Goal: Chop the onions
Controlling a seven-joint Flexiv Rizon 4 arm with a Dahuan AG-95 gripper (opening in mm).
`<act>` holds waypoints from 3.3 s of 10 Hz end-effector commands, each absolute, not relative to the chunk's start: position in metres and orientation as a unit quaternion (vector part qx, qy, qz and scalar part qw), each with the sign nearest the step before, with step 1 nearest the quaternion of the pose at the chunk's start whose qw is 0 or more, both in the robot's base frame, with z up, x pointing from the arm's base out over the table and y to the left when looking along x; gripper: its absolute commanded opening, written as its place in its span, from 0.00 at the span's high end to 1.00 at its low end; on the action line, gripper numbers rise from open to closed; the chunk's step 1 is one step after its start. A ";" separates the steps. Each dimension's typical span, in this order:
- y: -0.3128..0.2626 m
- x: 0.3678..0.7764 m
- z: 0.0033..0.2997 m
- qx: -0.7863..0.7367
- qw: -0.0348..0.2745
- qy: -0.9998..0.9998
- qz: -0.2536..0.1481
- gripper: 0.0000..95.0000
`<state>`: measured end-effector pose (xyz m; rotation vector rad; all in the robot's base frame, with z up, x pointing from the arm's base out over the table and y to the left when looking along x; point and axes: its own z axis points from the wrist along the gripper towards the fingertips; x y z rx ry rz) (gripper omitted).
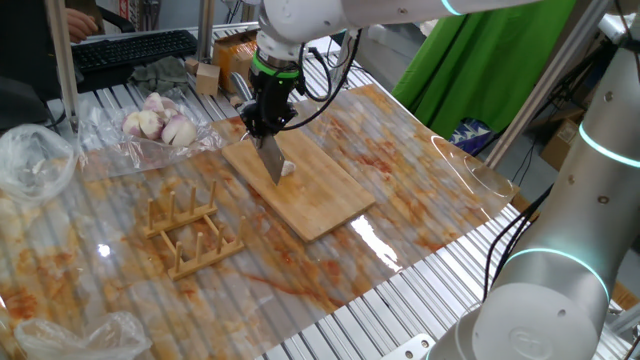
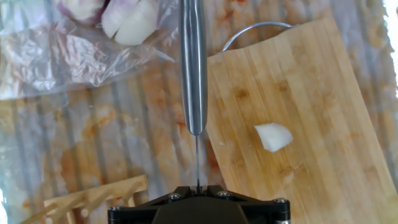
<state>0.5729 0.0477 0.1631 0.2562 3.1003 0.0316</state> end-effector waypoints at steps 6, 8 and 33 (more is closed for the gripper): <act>-0.010 0.561 0.160 0.001 0.022 1.000 0.015 1.00; -0.038 0.558 0.150 -0.017 0.027 0.999 0.015 1.00; -0.034 0.574 0.078 -0.066 0.039 0.997 0.022 1.00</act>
